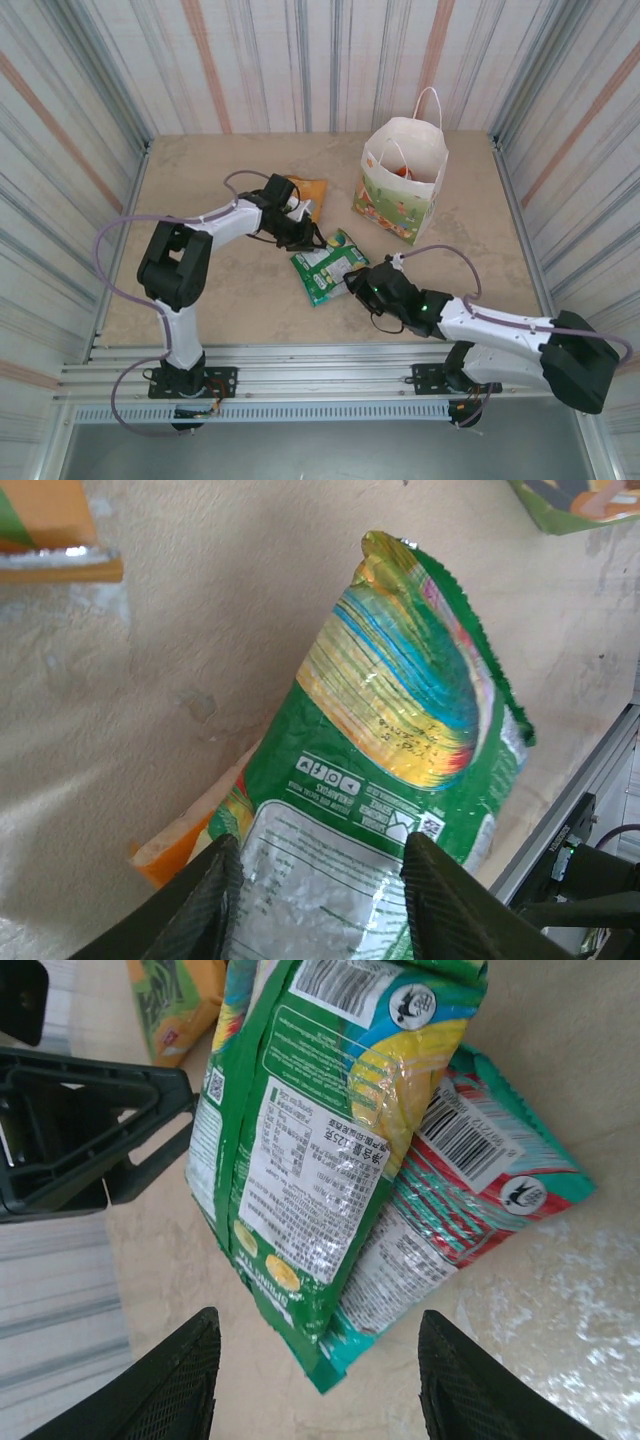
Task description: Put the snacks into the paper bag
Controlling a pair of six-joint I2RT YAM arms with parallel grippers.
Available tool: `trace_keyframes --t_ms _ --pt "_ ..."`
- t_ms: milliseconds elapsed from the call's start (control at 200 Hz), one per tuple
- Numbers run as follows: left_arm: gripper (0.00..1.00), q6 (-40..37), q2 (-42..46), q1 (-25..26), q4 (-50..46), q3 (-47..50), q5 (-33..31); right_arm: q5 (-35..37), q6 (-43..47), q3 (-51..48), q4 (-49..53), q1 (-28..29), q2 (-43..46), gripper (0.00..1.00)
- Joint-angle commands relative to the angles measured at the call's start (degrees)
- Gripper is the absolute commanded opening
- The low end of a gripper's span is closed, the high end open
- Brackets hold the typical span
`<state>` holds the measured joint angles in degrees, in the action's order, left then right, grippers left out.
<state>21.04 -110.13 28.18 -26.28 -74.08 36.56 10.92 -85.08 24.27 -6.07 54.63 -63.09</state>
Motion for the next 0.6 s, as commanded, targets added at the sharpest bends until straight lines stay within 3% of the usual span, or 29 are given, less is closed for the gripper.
trace_keyframes --t_ms 0,165,591 --pt "0.43 -0.1 -1.7 -0.2 -0.2 1.5 -0.3 0.0 -2.1 -0.7 -9.1 -0.8 -3.2 0.54" --pt "0.38 -0.1 -2.5 -0.3 0.0 2.1 -1.1 -1.2 -0.7 -0.8 -14.8 -2.5 -8.2 0.53" --pt "0.36 0.0 -4.2 -0.4 0.9 2.5 -1.0 -4.0 1.1 0.3 -22.1 -4.6 -16.9 0.53"
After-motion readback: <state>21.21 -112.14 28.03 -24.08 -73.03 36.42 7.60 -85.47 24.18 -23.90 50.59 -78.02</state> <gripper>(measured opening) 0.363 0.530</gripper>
